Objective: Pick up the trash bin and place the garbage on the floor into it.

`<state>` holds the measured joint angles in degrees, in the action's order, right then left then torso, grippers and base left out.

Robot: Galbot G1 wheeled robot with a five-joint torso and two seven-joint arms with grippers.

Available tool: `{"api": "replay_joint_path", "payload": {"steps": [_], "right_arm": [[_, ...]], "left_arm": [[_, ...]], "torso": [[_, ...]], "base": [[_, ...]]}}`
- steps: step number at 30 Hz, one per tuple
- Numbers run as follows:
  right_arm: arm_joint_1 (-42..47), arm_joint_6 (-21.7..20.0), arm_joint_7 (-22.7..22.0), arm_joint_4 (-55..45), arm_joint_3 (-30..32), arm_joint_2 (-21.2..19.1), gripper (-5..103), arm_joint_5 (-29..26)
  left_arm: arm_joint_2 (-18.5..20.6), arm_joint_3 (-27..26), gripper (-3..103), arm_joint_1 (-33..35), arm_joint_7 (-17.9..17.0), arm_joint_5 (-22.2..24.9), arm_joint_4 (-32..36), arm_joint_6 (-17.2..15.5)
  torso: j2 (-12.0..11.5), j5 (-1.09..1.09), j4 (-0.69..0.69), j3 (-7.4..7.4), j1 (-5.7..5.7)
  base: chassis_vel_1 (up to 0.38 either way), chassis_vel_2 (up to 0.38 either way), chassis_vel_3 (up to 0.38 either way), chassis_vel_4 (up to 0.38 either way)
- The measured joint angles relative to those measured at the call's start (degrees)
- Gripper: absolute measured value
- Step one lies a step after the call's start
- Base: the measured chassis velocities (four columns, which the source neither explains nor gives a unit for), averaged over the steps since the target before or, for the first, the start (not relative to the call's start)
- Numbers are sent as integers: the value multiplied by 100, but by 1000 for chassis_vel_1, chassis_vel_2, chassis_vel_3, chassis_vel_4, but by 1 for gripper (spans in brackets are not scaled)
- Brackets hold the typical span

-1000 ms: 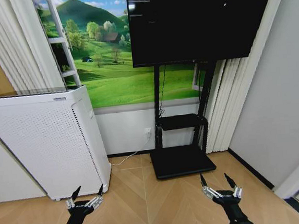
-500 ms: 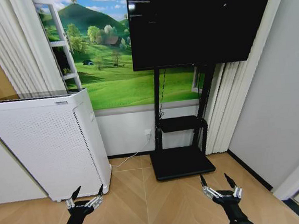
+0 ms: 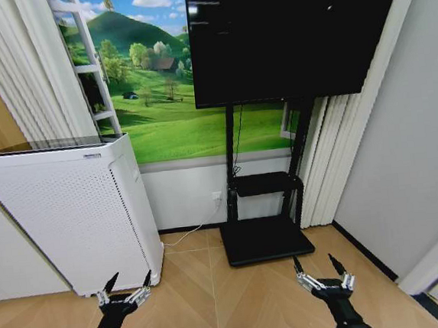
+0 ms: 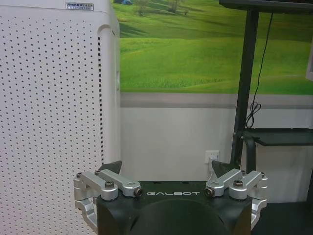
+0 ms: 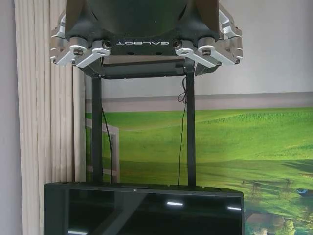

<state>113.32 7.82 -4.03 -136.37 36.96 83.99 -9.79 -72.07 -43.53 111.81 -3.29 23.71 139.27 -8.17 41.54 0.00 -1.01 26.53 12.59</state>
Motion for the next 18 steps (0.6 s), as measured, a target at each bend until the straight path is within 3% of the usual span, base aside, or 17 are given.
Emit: {"api": "replay_joint_path", "payload": {"steps": [10,18], "right_arm": [[0,0,0,0,0,0,100,0],[0,0,0,0,0,0,100,0]], "left_arm": [[0,0,100,0,0,0,0,0],[0,0,100,0,0,0,0,0]], "torso": [[261,0,0,149,111],[288,0,0,166,123]], "base": [[0,0,0,0],[0,0,0,0]]}}
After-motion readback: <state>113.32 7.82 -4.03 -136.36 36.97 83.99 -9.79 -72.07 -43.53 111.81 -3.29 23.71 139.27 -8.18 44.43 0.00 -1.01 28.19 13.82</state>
